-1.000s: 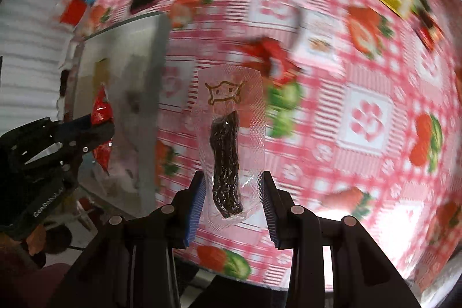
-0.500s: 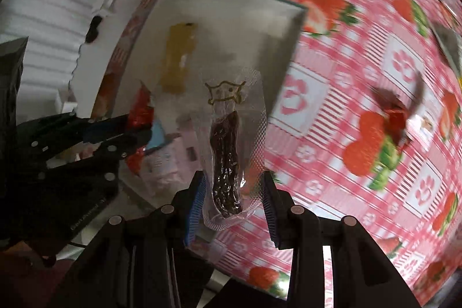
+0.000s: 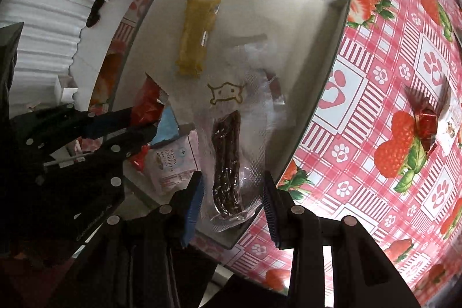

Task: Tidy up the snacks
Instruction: 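Carry both snacks over the white tray and open both tools to drop them, then move both tools back to the pile and grasp the small red candy with the left tool, then grasp the second Crispy Cranberry pack with the right tool while the left tool holds the red candy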

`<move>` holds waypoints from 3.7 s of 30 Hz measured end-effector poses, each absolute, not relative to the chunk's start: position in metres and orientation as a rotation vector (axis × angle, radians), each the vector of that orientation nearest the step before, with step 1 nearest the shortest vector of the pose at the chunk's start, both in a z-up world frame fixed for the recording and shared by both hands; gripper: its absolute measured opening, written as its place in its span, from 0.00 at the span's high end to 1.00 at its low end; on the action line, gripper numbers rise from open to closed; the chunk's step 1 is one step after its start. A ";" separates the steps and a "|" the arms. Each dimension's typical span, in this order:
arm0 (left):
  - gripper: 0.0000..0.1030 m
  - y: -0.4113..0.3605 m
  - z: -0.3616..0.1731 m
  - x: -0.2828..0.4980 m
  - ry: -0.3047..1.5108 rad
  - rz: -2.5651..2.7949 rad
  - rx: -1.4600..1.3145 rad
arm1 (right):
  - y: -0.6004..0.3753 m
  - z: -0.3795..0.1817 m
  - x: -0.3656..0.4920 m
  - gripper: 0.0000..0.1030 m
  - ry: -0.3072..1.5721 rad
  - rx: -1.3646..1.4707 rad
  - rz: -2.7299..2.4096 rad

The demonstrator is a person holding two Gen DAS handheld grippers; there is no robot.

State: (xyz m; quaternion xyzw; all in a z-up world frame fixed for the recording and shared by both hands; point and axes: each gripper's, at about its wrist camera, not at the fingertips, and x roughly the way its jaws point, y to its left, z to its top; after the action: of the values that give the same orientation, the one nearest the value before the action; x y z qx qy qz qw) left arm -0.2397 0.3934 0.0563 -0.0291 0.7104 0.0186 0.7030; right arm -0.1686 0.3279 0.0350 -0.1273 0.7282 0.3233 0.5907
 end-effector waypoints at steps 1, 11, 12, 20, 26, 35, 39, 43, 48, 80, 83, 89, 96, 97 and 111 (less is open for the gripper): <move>0.62 0.394 0.056 -0.240 1.583 0.043 -0.063 | 0.330 0.033 -0.167 0.59 1.699 -0.297 0.751; 0.28 0.394 0.054 -0.240 1.591 0.080 -0.063 | 0.312 0.033 -0.153 0.14 1.703 -0.261 0.691; 0.27 0.393 0.054 -0.239 1.590 0.080 -0.069 | 0.309 0.033 -0.150 0.07 1.704 -0.245 0.683; 0.26 0.367 0.063 -0.221 1.570 0.020 -0.023 | 0.261 0.020 -0.126 0.01 1.747 -0.149 0.515; 0.26 0.334 0.073 -0.200 1.560 -0.068 -0.009 | 0.198 0.004 -0.112 0.01 1.802 0.008 0.345; 0.25 0.264 0.075 -0.156 1.560 -0.201 0.012 | 0.121 -0.009 -0.105 0.01 1.821 0.146 0.174; 0.25 0.233 0.065 -0.134 1.597 -0.223 -0.043 | 0.092 -0.009 -0.103 0.01 1.816 0.183 0.143; 0.25 0.206 0.051 -0.106 1.616 -0.190 -0.093 | 0.052 -0.009 -0.104 0.01 1.809 0.211 0.130; 0.25 0.196 0.024 -0.076 1.662 -0.113 -0.235 | 0.008 -0.011 -0.109 0.01 1.807 0.237 0.120; 0.73 0.176 -0.007 -0.123 1.661 -0.083 0.028 | -0.071 -0.015 -0.019 0.01 1.671 0.223 0.129; 0.73 0.177 -0.007 -0.132 1.656 -0.078 0.028 | -0.055 -0.018 0.007 0.01 1.650 0.195 0.146; 0.72 0.186 -0.007 -0.141 1.650 -0.069 0.005 | -0.028 -0.029 0.042 0.02 1.627 0.109 0.144; 0.72 0.207 -0.004 -0.133 1.650 -0.077 -0.002 | -0.018 -0.030 0.038 0.38 1.603 -0.059 0.104; 0.72 0.207 -0.004 -0.132 1.650 -0.079 0.003 | -0.013 -0.025 0.032 0.48 1.590 -0.076 0.122; 0.75 0.203 -0.003 -0.144 1.653 -0.174 -0.074 | -0.045 -0.005 -0.104 0.57 1.655 0.107 0.210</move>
State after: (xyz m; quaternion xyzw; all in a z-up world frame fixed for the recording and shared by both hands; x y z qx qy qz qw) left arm -0.1438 0.2035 -0.0028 -0.0330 0.7345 -0.0771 0.6734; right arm -0.1036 -0.0453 -0.0051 0.0475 0.7345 0.0930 0.6705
